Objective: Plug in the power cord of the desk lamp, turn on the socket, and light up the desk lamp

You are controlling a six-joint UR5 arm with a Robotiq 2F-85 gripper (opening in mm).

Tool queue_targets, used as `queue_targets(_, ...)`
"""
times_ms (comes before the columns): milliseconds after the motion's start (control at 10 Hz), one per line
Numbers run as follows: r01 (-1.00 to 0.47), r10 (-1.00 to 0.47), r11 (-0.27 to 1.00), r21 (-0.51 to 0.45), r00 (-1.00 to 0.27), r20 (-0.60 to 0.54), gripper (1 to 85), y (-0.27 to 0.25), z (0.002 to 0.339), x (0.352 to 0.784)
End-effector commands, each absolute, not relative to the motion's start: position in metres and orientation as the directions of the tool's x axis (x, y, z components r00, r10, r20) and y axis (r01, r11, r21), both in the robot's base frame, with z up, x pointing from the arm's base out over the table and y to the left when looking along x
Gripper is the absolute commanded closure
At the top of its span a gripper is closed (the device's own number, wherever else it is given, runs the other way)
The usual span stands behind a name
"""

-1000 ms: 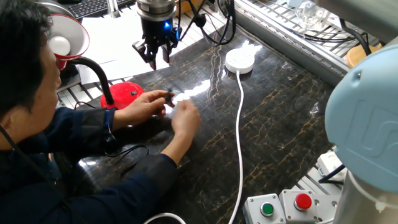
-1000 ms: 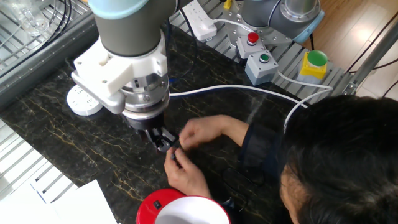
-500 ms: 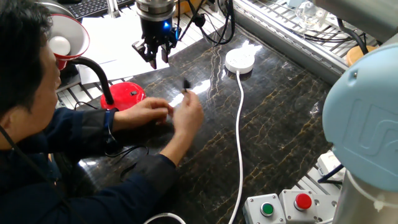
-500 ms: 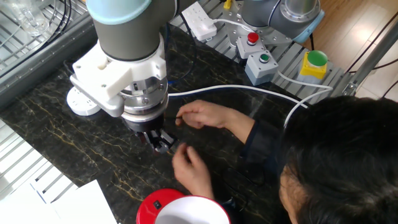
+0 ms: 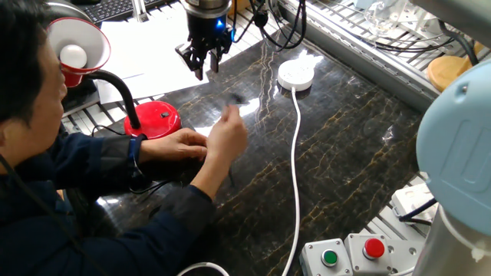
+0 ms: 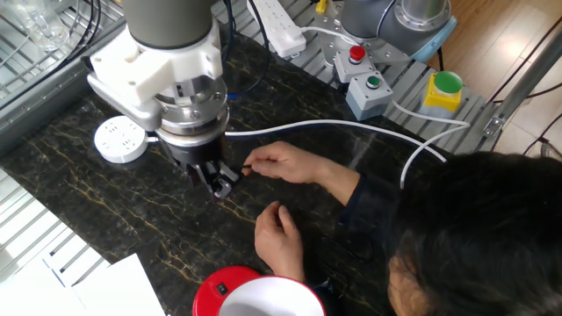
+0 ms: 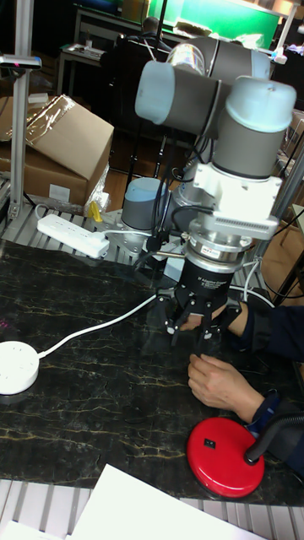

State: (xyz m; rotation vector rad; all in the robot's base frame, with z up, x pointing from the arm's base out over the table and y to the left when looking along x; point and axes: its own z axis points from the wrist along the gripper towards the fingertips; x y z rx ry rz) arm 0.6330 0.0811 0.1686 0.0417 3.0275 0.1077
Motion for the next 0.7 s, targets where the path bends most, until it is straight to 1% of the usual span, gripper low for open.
queue_targets(0,0.066,0.08,0.992,0.109,-0.989,-0.124,44.7,0.084,0.163,0.637)
queue_targets(400,0.1,0.107,0.992,0.071,-0.989,-0.102,46.0,0.076,0.158,0.627)
queue_targets(600,0.123,0.13,0.99,0.074,-0.986,-0.105,46.7,0.075,0.156,0.625)
